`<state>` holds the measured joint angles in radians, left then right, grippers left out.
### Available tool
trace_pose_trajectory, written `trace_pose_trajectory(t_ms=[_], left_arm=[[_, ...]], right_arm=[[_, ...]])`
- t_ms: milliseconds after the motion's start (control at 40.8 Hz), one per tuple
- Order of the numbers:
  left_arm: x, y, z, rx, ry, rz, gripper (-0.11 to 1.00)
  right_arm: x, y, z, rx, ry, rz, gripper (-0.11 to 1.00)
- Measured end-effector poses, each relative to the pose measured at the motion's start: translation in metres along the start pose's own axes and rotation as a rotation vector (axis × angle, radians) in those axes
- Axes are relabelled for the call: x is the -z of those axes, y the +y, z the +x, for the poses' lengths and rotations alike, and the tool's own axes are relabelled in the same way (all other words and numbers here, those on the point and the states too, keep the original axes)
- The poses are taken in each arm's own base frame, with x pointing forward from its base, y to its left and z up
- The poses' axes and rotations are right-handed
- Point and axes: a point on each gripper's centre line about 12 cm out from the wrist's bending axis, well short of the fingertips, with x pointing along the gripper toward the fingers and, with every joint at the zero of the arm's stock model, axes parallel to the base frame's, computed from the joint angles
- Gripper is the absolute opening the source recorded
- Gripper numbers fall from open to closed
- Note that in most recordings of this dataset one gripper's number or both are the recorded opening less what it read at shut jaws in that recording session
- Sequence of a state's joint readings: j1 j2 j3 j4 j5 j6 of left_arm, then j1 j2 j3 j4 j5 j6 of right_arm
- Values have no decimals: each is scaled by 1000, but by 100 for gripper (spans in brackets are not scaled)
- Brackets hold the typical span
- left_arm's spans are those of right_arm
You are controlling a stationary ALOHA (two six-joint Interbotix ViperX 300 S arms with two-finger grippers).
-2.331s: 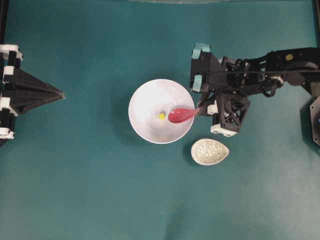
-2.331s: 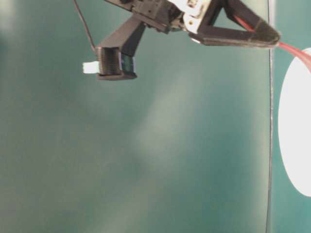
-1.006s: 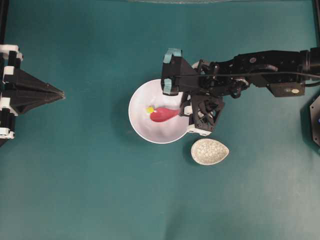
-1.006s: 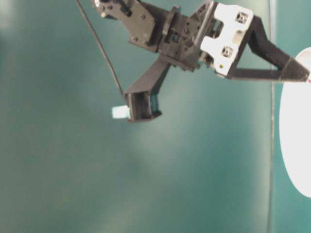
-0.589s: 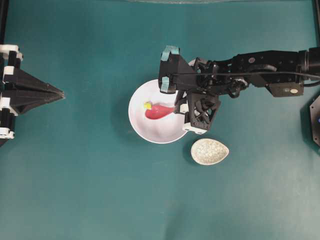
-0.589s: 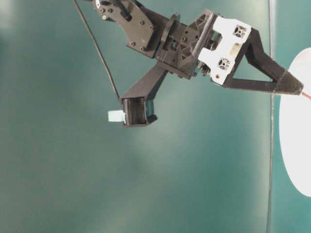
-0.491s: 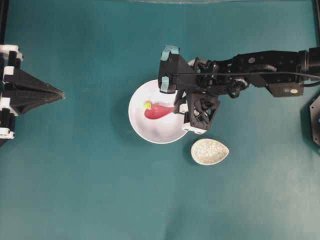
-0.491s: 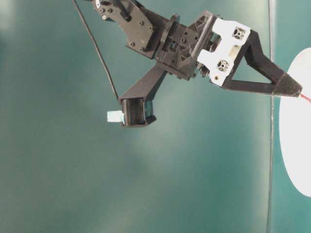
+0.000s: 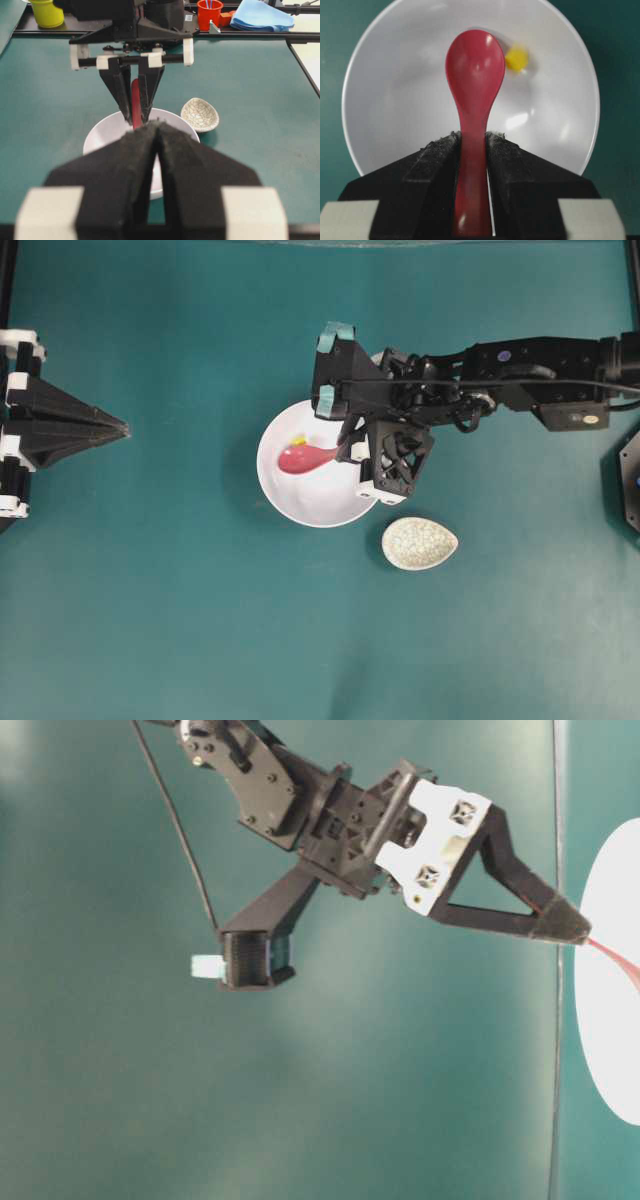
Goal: Scoop the yellow hexagonal prism block from the bowl with a spoon using the right arm.
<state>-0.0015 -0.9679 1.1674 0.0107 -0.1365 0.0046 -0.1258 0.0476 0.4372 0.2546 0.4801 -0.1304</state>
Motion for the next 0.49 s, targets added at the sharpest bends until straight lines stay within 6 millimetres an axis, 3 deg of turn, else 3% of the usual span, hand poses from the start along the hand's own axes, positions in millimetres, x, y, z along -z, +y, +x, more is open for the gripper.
trace_pose_trajectory(t_ms=[491], left_arm=[[0, 0, 0, 2, -2, 0, 4]], right_arm=[[-14, 5, -30, -7, -83, -11, 25]])
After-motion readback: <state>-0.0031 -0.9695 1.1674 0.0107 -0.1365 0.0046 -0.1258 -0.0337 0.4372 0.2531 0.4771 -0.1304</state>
